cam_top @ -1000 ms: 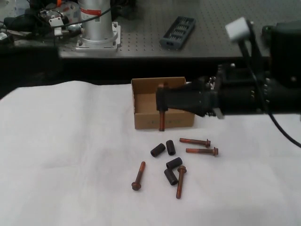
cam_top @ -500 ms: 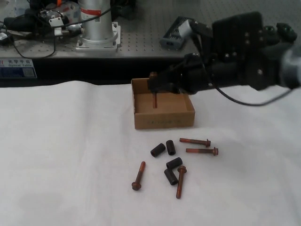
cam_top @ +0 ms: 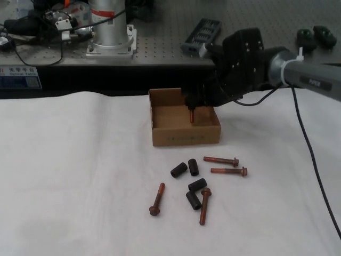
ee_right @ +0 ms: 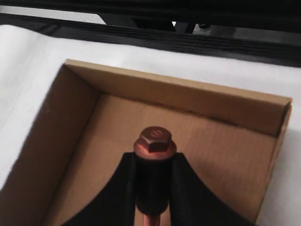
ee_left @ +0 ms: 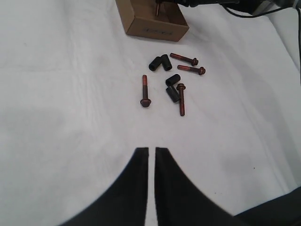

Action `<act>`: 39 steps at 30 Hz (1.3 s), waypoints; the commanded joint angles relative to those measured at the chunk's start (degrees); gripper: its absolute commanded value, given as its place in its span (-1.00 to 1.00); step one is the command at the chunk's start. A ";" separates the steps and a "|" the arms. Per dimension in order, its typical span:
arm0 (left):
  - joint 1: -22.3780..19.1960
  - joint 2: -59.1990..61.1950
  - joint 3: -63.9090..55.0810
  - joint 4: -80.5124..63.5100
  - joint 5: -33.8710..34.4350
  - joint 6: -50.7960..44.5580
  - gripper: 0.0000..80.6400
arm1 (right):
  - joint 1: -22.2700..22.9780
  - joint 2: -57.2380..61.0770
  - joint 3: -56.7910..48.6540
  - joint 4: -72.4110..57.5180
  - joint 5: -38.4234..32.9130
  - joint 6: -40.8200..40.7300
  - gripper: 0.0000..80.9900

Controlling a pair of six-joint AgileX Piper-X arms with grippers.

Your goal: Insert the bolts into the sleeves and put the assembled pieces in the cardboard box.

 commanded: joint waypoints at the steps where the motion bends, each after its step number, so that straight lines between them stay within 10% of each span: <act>1: 0.05 -0.44 -0.34 -0.32 0.54 0.70 -0.90 | -0.26 -0.51 -1.17 0.18 0.03 -1.07 -0.97; 9: 0.05 -0.44 -0.34 -0.32 0.54 0.70 -0.90 | -0.26 -0.51 -1.62 2.52 0.01 -2.92 -0.13; 28: 0.05 -0.44 -0.34 -0.32 0.41 2.23 -0.89 | 1.77 -14.16 -0.59 22.33 -5.76 -11.42 -0.16; 39: 0.05 0.02 -0.34 -0.32 0.16 4.23 -0.89 | 4.50 -36.47 27.17 21.57 -4.97 -12.74 -0.18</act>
